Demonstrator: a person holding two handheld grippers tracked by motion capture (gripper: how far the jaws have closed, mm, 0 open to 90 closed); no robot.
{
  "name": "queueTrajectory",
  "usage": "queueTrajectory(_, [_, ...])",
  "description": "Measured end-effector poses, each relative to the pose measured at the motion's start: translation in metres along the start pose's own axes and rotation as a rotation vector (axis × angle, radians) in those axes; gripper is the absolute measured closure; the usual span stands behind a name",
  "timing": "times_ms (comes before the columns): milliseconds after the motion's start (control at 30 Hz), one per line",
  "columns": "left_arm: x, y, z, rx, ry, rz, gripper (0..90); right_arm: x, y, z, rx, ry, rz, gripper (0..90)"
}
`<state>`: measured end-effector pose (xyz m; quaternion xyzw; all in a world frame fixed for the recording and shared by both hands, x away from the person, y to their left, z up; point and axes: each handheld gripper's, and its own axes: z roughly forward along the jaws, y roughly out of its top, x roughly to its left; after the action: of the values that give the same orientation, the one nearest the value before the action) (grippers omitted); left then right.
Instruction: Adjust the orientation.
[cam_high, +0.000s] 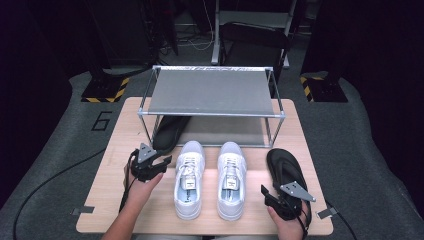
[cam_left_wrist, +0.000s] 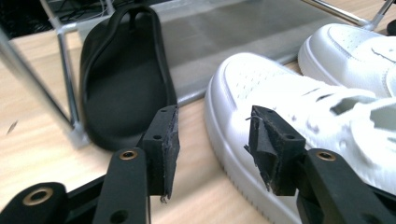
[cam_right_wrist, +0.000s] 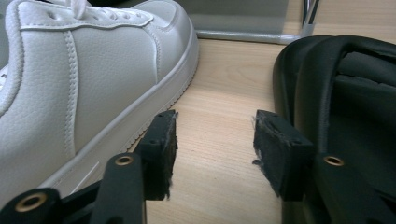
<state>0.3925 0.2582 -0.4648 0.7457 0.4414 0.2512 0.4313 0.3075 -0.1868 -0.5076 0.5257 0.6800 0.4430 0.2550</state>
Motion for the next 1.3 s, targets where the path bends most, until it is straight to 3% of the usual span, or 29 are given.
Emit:
queueTrajectory(267, [0.004,-0.014,-0.012,0.006,0.005,-0.026,50.9,-0.007,0.007,-0.009,-0.020,-0.041,-0.009,61.5])
queueTrajectory(533, [0.003,-0.017,-0.022,-0.011,0.003,-0.030,51.1,-0.015,0.010,-0.017,-0.023,-0.125,-0.014,63.8])
queueTrajectory(667, [0.004,-0.017,-0.027,-0.027,0.004,-0.039,51.2,-0.018,0.009,-0.019,-0.013,-0.140,-0.010,66.1])
queueTrajectory(867, [0.005,-0.020,-0.031,-0.026,0.008,-0.049,51.1,-0.026,0.006,-0.013,0.045,-0.129,-0.002,74.9])
queueTrajectory(1067, [0.006,-0.023,-0.034,-0.034,0.013,-0.066,51.0,-0.028,0.003,-0.011,0.082,-0.120,0.000,76.2])
queueTrajectory(1167, [0.007,-0.024,-0.035,-0.032,0.017,-0.068,51.0,-0.028,0.001,-0.009,0.084,-0.109,0.004,82.4])
queueTrajectory(1300, [0.008,-0.026,-0.035,-0.033,0.020,-0.073,51.0,-0.030,0.000,-0.012,0.092,-0.086,0.018,83.5])
